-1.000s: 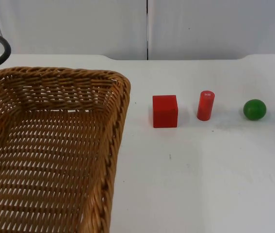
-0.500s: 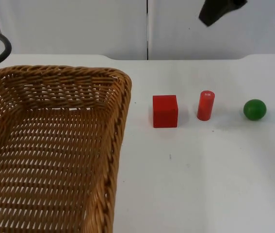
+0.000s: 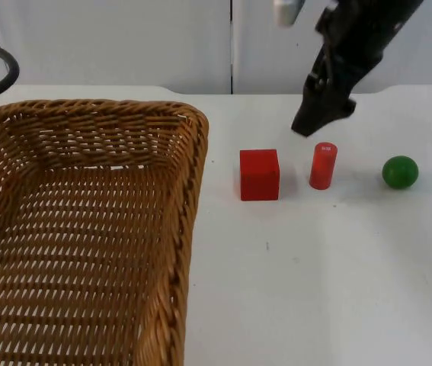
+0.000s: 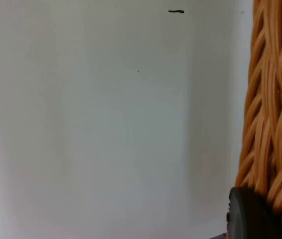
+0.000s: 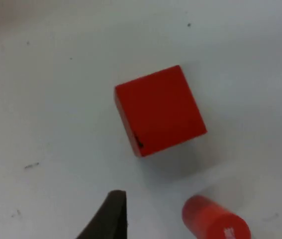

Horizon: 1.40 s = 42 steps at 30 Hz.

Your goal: Pick up the basket with the left hand and place the object to the left of the red cylinder into the basket with the right hand.

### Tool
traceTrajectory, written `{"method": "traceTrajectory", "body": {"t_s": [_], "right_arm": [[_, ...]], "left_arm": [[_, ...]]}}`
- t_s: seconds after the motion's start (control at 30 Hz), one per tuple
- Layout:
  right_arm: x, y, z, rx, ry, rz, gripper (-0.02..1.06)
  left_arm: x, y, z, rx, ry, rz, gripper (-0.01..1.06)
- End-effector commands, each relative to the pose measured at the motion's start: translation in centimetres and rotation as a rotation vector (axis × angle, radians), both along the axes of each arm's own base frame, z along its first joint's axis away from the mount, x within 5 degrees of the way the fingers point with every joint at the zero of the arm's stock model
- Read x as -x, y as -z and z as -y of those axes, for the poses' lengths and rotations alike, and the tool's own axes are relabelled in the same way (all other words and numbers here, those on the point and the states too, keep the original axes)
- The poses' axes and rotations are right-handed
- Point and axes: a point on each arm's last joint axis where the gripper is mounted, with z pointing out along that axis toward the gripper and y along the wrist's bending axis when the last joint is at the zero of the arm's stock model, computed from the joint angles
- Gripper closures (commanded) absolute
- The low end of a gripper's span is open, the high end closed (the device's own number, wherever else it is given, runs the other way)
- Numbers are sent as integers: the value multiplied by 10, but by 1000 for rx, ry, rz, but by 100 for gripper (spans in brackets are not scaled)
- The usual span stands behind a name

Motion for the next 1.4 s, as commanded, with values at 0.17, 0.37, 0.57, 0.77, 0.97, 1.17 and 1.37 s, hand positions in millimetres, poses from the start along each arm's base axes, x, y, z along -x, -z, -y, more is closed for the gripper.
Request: {"method": "traceTrajectory", "body": {"t_s": [0.17, 0.37, 0.57, 0.77, 0.97, 1.17, 1.37], "right_arm": [[1, 25, -31, 1, -97, 38, -1], [-5, 43, -42, 7, -115, 16, -1], [-7, 67, -43, 33, -140, -15, -1], [-11, 91, -45, 29, -126, -19, -1], [-13, 98, -48, -2, -131, -8, -1], [-12, 97, -49, -10, -135, -11, 4], [-12, 97, -49, -11, -130, -16, 19]], "left_arm": [[0, -4, 2, 33, -23, 5, 105], [0, -4, 2, 35, -24, 6, 105], [0, -5, 2, 40, -27, 6, 105], [-1, -5, 3, 55, -36, 7, 105], [-1, -5, 3, 55, -36, 7, 105], [-1, -5, 4, 57, -37, 7, 105], [-1, -5, 4, 59, -38, 7, 105]]}}
